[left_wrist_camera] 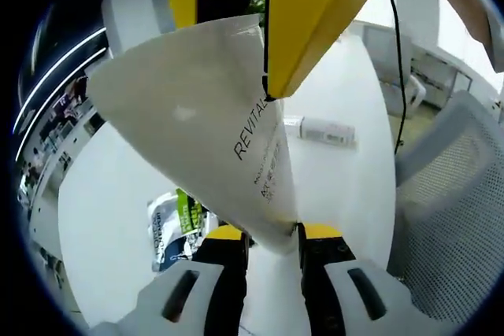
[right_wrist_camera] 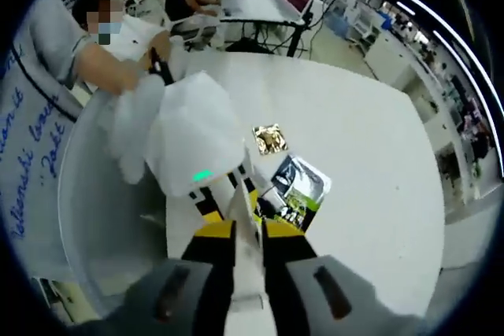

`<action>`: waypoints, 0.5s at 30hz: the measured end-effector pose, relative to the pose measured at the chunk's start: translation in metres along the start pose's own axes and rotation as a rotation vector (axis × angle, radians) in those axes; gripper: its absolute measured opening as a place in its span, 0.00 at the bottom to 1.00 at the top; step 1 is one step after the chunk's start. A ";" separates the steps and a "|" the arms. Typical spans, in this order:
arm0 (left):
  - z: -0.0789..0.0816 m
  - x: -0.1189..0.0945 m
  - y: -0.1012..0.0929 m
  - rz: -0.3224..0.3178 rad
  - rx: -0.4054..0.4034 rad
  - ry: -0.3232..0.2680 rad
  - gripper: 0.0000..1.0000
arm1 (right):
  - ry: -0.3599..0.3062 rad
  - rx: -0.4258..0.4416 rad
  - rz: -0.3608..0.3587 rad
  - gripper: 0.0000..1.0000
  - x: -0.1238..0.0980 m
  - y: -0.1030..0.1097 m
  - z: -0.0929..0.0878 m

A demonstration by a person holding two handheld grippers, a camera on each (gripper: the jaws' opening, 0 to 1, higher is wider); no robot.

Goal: Arrange the skincare products in the storage area until every visible bottle or jar stands upright without overlapping.

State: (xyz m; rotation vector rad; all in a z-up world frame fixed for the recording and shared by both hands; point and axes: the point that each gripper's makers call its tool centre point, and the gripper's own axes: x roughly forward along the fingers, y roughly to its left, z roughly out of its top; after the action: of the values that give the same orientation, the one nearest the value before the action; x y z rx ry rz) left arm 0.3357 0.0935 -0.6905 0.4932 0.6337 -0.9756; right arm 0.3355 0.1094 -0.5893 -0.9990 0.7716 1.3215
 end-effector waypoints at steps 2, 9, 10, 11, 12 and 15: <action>0.000 0.001 0.001 0.000 -0.002 0.001 0.21 | 0.015 -0.009 0.006 0.09 0.002 -0.002 -0.002; 0.000 0.007 0.007 -0.007 -0.014 0.010 0.23 | 0.059 -0.026 0.024 0.09 0.007 -0.008 -0.005; 0.000 0.009 0.008 -0.011 -0.018 0.010 0.23 | 0.066 -0.029 0.025 0.09 0.007 -0.010 -0.006; 0.000 0.010 0.008 -0.012 -0.019 0.011 0.23 | 0.068 -0.028 0.025 0.08 0.007 -0.011 -0.006; 0.000 0.011 0.009 -0.012 -0.018 0.011 0.23 | 0.072 -0.027 0.028 0.08 0.007 -0.012 -0.007; 0.001 0.014 0.015 -0.010 -0.025 0.010 0.23 | 0.080 -0.030 0.034 0.08 0.009 -0.017 -0.008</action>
State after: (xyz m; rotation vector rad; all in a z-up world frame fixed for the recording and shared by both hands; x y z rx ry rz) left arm 0.3546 0.0910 -0.6981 0.4733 0.6576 -0.9744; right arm 0.3543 0.1062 -0.5988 -1.0721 0.8340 1.3320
